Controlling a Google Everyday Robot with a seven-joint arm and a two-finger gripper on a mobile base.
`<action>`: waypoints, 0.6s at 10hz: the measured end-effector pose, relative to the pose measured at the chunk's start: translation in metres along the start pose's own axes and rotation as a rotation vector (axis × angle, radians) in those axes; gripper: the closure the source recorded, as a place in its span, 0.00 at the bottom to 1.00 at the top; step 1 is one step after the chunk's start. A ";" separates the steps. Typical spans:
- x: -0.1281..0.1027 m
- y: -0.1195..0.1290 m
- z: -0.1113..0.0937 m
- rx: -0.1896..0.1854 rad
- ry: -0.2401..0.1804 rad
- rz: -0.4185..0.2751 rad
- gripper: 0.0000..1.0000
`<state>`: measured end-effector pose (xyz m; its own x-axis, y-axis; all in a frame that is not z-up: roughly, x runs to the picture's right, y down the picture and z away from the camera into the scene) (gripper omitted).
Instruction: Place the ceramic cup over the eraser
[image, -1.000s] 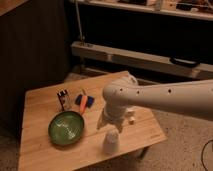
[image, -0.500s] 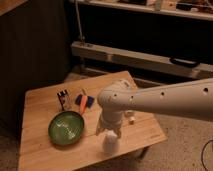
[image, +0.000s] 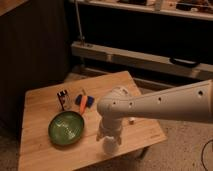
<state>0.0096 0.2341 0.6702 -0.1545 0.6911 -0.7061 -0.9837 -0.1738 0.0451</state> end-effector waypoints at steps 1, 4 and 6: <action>-0.002 -0.001 0.006 -0.003 -0.011 0.004 0.35; -0.011 0.001 0.017 0.001 -0.027 0.012 0.35; -0.016 0.000 0.021 0.003 -0.035 0.020 0.35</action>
<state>0.0105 0.2378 0.6960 -0.1777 0.7118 -0.6795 -0.9806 -0.1859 0.0616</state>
